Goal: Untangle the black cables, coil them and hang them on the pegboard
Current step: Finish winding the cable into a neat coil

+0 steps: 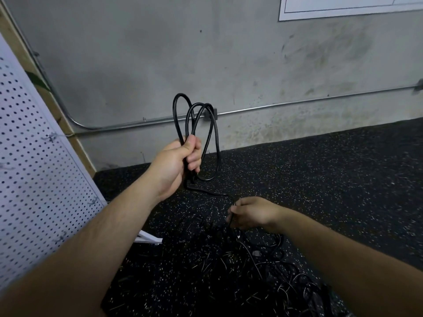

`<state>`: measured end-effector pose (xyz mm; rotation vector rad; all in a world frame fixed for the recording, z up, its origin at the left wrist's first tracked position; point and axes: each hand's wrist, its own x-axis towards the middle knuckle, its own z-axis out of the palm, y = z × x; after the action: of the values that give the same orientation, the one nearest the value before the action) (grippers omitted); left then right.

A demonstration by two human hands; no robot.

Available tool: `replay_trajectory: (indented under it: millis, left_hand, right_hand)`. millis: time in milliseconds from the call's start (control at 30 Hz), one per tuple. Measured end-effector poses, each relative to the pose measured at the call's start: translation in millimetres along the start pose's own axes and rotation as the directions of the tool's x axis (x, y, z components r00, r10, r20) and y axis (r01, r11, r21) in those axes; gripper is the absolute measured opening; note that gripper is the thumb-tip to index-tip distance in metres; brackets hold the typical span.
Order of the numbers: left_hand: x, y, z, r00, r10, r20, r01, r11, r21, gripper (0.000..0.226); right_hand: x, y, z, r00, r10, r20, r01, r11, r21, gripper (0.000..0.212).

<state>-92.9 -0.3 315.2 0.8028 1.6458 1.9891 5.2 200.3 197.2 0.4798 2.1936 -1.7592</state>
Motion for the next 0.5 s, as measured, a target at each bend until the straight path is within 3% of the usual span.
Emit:
replay_trajectory:
  millis: [233, 500]
  left_hand:
    - [-3, -13, -7, 1.000, 0.010, -0.025, 0.002, 0.903, 0.430, 0.028]
    - [7, -24, 26, 0.995, 0.045, -0.091, 0.011, 0.844, 0.537, 0.024]
  right_hand:
    - [-27, -56, -36, 0.974, -0.138, -0.180, 0.191, 0.927, 0.323, 0.020]
    - [-57, -106, -36, 0.944, -0.283, -0.171, 0.327, 0.719, 0.614, 0.033]
